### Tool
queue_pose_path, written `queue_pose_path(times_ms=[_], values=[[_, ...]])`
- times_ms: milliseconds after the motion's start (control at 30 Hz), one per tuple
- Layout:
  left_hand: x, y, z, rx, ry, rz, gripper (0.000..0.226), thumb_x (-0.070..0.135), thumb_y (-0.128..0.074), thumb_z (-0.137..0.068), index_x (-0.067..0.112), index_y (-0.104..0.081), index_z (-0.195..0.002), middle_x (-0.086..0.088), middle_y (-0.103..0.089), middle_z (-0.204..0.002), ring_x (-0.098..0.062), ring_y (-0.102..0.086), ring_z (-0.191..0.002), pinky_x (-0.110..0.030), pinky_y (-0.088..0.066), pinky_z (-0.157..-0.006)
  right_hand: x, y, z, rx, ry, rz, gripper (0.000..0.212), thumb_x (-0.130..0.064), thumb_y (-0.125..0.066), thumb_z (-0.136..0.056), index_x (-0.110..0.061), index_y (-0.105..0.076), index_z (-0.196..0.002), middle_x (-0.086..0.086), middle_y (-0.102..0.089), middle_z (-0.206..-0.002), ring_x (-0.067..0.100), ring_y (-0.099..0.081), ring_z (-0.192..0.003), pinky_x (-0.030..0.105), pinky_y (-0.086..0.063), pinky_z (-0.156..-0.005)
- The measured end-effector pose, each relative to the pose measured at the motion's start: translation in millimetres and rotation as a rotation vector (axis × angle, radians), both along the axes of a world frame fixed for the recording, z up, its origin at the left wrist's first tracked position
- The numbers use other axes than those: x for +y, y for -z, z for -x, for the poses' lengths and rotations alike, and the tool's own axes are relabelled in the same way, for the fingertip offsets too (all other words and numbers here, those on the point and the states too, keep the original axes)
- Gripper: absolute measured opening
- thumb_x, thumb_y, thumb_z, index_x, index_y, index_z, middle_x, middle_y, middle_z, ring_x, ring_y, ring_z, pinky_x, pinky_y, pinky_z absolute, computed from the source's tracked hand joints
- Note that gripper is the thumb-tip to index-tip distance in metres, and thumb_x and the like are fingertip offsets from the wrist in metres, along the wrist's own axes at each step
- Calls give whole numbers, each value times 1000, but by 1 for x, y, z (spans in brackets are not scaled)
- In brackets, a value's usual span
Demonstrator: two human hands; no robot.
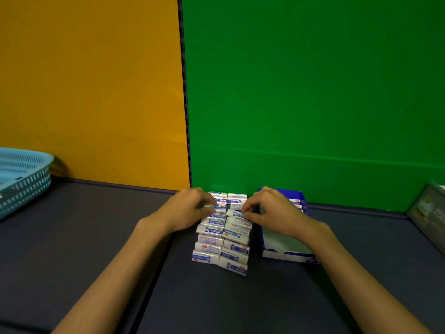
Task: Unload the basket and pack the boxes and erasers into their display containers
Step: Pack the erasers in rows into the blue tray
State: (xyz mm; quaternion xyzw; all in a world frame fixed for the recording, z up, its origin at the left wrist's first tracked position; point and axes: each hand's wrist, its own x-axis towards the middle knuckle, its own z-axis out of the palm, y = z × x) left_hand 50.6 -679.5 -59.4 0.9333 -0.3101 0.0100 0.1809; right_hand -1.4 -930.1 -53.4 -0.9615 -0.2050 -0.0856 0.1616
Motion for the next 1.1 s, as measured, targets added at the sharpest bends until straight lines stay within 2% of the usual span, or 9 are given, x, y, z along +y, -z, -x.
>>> queue_pose_path(times_ms=[133, 267, 433, 600, 667, 800, 967, 1100], values=[[-6, 2, -6, 28, 5, 6, 27, 35, -62, -97, 19, -71, -117, 4, -66, -112, -8, -56, -92, -27, -47, -81, 5, 1, -2, 1, 30, 26, 14, -32, -65, -94, -27, -74, -104, -14, -70, -96, 10, -50, -93, 34, -48, -84], [-11, 2, -11, 53, 12, 39, 23, 24, -64, -96, 11, -73, -113, 9, -56, -100, -8, -52, -89, -23, -41, -79, 7, 3, -8, 16, 51, 104, 16, -32, -59, -97, -26, -74, -96, -11, -70, -92, 14, -48, -90, 39, -46, -85], [-9, 7, -13, 43, 2, 60, 15, 27, -65, -96, 18, -66, -108, 6, -59, -102, -10, -55, -89, -29, -48, -78, 9, 0, -10, 56, 56, 84, 19, -35, -61, -97, -25, -75, -102, -9, -72, -96, 9, -44, -89, 31, -36, -79], [-2, 9, -12, 91, -37, 181, 9, 29, -65, -95, 25, -62, -101, 11, -68, -97, -6, -61, -88, -34, -53, -76, 12, 1, -13, 56, 51, 76, 18, -39, -68, -92, -28, -76, -104, -15, -63, -86, 7, -45, -88, 28, -33, -75], [-1, 7, -10, 72, -42, 224, 10, 29, -65, -96, 23, -62, -104, 10, -66, -97, -7, -60, -87, -36, -53, -76, 13, 0, -15, 49, 64, 81, 18, -40, -71, -89, -29, -76, -103, -17, -59, -84, 7, -46, -88, 28, -33, -74], [2, 1, -9, -7, -52, 216, 26, 29, -61, -98, 18, -64, -121, 2, -61, -107, -14, -56, -96, -35, -49, -84, 16, -2, -18, 58, 68, 68, 13, -37, -76, -85, -29, -73, -95, -19, -60, -84, 5, -47, -87, 27, -35, -72], [4, -1, -8, -40, -38, 205, 27, 31, -58, -99, 18, -66, -122, 4, -57, -103, -13, -52, -93, -34, -47, -82, 16, -1, -17, 106, 51, 44, 14, -30, -77, -86, -25, -70, -97, -19, -61, -85, -5, -49, -76, 10, -29, -62], [2, -1, -7, -50, -28, 220, 26, 30, -58, -99, 19, -67, -121, 4, -57, -101, -12, -52, -92, -32, -45, -80, 17, 0, -18, 120, 57, -10, 17, -27, -78, -85, -24, -70, -100, -17, -66, -84, -6, -54, -73, 15, -35, -64]])
